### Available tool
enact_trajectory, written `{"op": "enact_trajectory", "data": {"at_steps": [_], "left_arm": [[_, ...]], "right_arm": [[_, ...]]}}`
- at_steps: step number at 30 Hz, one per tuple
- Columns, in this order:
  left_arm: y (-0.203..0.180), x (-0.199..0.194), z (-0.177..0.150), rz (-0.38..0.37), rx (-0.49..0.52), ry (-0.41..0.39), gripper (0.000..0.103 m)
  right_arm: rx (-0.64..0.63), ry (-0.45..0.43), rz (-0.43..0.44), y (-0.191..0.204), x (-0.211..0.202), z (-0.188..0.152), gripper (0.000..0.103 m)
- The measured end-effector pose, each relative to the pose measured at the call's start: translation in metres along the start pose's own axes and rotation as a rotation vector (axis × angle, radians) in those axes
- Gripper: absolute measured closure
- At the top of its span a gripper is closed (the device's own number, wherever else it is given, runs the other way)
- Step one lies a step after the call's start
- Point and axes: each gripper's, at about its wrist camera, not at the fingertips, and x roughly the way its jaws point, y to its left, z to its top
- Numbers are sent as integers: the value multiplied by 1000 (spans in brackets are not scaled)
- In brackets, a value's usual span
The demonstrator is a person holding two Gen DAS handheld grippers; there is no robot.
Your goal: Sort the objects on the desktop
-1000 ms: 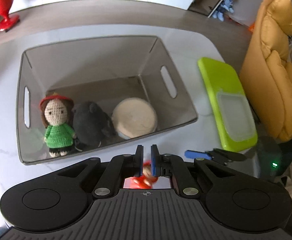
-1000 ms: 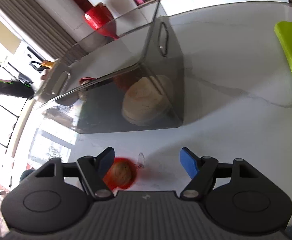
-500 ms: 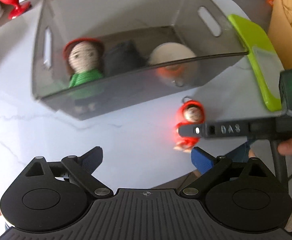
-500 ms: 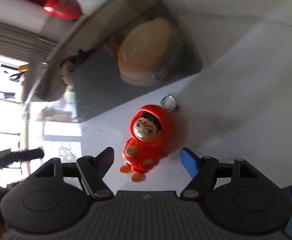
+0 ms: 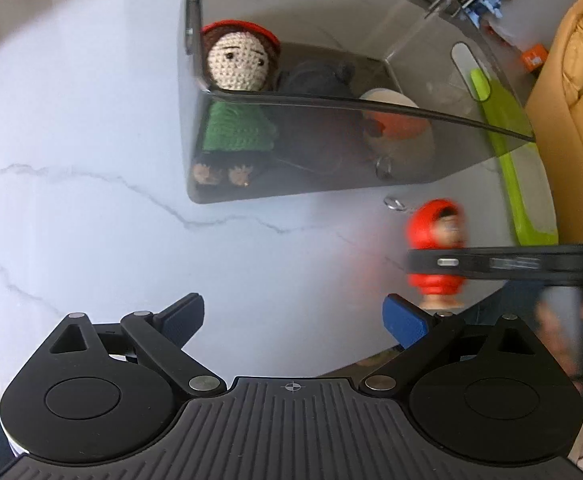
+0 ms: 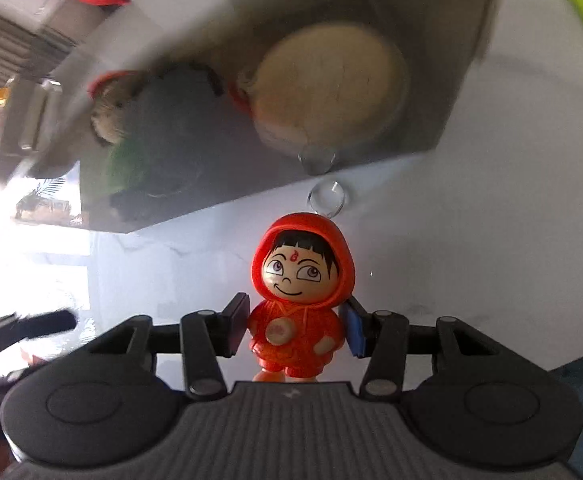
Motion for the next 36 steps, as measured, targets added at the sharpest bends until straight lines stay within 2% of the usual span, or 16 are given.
{"op": "enact_trajectory", "data": {"at_steps": [3,6,8,10,13,17,22,26,28,30,32,36], "left_arm": [[-14,2,4,-1,60,-15,4],[-30,3,6,8,131,-54,4],[-37,5,6,22,162,-80,4],[-43,9,5,13,194,-87,4],[-48,15,1,-78,252,-77,4],[-43,26,-1,-199,279,-104,4],[-25,30,-8,-245,323,-122,4],[-3,33,-5,-258,250,-117,4],[5,35,-2,-264,211,-110,4],[9,36,0,-262,184,-108,4],[9,38,0,-246,175,-108,4],[5,43,1,-229,185,-94,3]], "right_arm": [[-64,-41,50,7,-59,-6,52],[-119,-155,81,21,-126,2,52],[-163,-241,56,35,-158,19,52],[-223,-286,-22,53,-167,47,52],[-274,-266,-171,75,-137,96,52],[-386,-147,-325,96,-60,141,52],[-664,-51,-456,112,20,140,51],[-857,-16,-509,127,55,137,51],[-927,16,-525,131,64,133,51],[-983,35,-552,134,71,129,46],[-997,2,-600,135,65,126,36],[-920,-74,-577,131,35,122,35]]}}
